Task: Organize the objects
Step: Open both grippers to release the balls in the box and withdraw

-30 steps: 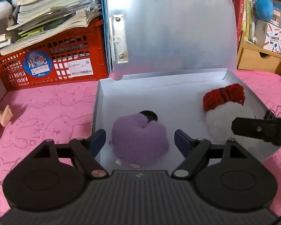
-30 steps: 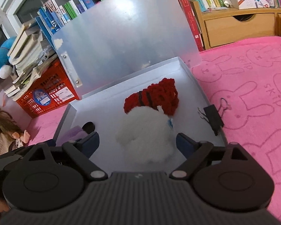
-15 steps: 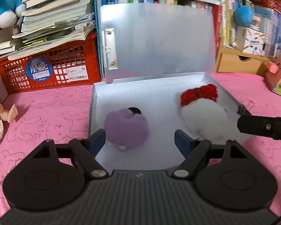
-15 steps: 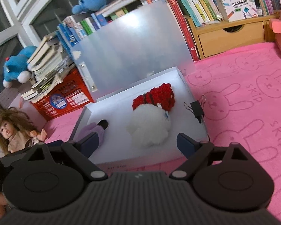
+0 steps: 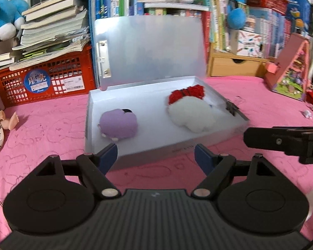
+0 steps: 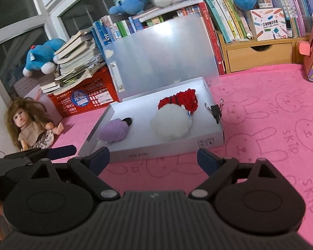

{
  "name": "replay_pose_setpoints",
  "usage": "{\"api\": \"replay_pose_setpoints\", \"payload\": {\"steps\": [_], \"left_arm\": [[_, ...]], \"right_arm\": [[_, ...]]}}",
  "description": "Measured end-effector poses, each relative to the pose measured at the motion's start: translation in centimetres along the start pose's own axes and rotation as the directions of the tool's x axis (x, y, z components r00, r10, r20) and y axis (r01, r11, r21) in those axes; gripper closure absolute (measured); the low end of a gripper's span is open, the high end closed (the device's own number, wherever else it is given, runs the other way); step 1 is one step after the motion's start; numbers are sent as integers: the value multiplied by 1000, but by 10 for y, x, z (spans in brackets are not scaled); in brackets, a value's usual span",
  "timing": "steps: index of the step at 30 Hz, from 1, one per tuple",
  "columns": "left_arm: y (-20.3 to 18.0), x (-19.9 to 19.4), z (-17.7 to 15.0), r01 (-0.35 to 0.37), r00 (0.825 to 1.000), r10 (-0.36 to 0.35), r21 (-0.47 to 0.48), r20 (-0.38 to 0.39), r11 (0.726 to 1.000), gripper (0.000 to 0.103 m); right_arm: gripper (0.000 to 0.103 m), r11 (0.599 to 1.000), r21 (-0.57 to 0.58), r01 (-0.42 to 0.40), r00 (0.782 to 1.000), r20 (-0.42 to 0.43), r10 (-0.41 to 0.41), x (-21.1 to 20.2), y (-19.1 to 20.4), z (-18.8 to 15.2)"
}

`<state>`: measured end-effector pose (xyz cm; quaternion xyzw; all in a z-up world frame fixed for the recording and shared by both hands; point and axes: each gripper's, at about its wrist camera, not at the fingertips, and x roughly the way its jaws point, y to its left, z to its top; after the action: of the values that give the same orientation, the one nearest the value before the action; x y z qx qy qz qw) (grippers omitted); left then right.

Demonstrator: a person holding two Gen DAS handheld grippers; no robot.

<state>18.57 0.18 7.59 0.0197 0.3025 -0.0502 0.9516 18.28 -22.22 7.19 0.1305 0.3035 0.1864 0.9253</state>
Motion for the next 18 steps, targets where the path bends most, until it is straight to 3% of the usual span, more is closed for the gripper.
{"api": "replay_pose_setpoints", "payload": {"steps": [18], "left_arm": [[-16, -58, -56, 35, 999, -37, 40, 39, 999, 15]], "right_arm": [[7, 996, -93, 19, 1000, -11, -20, -38, 0, -45]]}}
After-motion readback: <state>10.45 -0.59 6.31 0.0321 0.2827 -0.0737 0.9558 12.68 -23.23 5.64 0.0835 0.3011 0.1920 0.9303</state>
